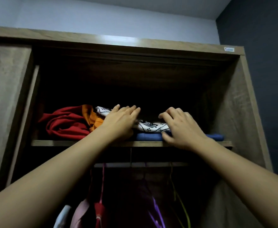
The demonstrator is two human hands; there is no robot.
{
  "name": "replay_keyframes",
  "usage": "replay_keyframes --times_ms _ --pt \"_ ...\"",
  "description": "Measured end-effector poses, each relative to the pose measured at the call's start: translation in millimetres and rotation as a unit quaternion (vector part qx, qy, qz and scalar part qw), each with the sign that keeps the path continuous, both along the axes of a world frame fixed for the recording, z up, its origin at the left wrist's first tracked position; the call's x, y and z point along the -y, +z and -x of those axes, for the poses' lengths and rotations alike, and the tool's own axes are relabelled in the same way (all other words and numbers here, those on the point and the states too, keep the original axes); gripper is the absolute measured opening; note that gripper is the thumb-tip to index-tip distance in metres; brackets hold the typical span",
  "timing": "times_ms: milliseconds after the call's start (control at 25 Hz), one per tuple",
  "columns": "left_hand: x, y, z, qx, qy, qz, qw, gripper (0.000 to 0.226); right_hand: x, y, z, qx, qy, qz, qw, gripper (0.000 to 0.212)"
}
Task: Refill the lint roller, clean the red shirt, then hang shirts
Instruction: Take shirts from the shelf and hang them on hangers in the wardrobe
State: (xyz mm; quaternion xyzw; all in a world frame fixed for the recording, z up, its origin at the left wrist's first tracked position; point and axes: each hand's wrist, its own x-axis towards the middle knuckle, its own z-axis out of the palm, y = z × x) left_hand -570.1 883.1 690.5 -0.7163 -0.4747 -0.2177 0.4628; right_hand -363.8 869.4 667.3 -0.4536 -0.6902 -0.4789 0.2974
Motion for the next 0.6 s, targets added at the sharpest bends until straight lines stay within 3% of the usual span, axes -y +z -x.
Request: replay_keyframes --times_ms 120,240,320,400,480,600 --pt "-20.3 21.2 -7.5 -0.042 0.06 0.003 0.997 0.07 -17.4 22.4 3.4 0.014 0.002 0.053 0.998 0.055" --pt "-28.9 31.8 -20.7 -0.054 0.077 0.001 0.996 0.038 -35.2 44.2 9.4 0.005 -0.006 0.141 0.99 0.069" --pt "-31.4 34.7 -25.9 0.009 0.039 -0.014 0.999 0.027 -44.0 56.4 9.2 -0.049 0.008 0.252 0.967 0.081" --pt "-31.4 37.4 -27.1 0.064 0.01 -0.039 0.997 0.024 -51.7 59.6 4.9 -0.084 0.033 0.313 0.945 0.068" --pt "-33.6 38.2 -31.5 0.044 0.012 -0.046 0.998 0.024 -59.7 58.7 -4.1 -0.05 0.004 0.27 0.962 0.05" --pt "-38.7 41.6 -53.0 0.008 -0.012 -0.07 0.997 0.022 -52.9 66.4 -30.2 0.008 -0.086 0.171 0.982 0.044"
